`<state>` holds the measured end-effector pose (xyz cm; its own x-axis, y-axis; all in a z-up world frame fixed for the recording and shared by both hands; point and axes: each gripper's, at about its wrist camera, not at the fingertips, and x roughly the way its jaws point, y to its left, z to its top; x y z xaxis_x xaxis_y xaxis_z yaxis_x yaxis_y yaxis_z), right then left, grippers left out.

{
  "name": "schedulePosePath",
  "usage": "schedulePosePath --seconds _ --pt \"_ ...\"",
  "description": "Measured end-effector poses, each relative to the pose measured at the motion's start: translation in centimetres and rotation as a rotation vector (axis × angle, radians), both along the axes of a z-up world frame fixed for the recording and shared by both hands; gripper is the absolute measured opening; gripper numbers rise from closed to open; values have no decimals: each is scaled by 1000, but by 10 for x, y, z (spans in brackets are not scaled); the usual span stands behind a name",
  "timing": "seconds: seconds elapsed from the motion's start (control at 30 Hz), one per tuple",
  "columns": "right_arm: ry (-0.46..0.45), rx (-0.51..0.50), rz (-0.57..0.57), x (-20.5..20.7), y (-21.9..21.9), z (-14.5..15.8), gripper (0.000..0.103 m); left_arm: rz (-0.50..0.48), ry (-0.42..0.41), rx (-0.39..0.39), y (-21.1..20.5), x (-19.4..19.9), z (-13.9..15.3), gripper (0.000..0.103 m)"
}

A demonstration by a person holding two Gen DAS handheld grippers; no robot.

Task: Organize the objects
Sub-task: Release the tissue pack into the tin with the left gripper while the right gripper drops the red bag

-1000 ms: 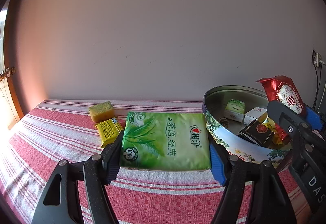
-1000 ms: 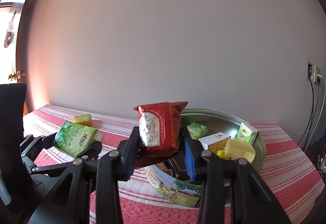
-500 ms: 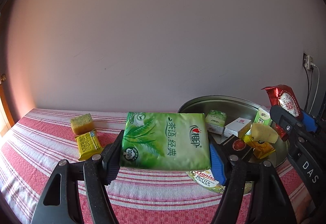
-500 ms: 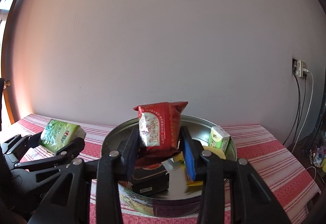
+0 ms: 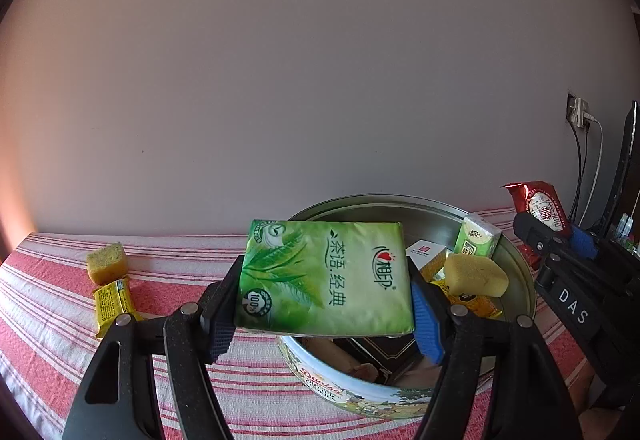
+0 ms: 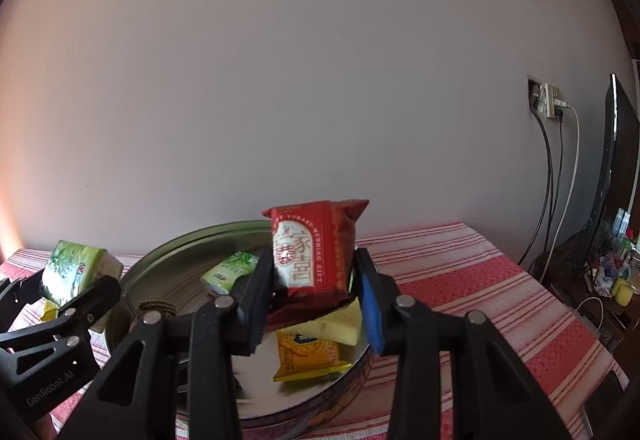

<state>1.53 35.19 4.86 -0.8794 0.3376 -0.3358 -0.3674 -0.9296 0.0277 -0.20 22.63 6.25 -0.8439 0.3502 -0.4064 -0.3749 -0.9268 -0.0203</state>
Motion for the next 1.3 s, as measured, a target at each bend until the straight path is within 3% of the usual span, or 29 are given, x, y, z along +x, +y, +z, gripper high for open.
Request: schedulePosePath --seconds 0.37,0.9,1.0,1.1,1.17,1.23,1.3 --pt "-43 14 -34 -3 30 -9 40 -13 -33 -13 30 -29 -6 73" --pt "-113 36 39 -24 22 -26 40 21 -185 -102 46 -72 -39 74" --pt "-112 23 63 -23 23 -28 53 39 -185 -68 32 -75 -39 83" --pt "-73 37 34 -15 22 -27 75 77 -133 -46 14 -76 -36 90" --pt "-22 27 13 -7 28 -22 96 84 -123 -20 8 -74 -31 101" --pt "28 -1 8 1 29 -19 103 74 -126 -5 3 -72 -30 101" --pt "53 -22 0 6 32 -19 103 60 -124 -20 6 -73 -33 101"
